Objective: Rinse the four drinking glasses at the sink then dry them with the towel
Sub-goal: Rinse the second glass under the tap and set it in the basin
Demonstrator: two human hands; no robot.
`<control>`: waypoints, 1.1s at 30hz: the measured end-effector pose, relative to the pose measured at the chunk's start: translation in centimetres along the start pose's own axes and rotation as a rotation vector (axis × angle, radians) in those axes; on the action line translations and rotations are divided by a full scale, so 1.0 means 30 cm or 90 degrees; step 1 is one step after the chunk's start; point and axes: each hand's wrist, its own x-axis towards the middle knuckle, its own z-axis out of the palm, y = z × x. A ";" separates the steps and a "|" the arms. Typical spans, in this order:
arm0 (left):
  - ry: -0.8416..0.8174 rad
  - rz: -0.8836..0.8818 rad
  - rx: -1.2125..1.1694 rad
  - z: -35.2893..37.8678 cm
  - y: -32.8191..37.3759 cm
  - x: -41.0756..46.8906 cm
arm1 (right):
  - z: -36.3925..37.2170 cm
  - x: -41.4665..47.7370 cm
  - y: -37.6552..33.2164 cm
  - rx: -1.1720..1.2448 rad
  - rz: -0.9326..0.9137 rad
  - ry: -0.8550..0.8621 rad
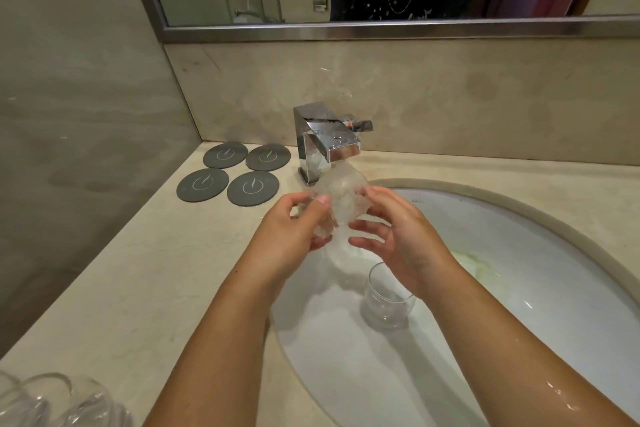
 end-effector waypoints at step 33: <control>-0.086 -0.039 -0.122 0.032 0.020 -0.026 | 0.002 -0.008 0.005 0.039 0.050 -0.113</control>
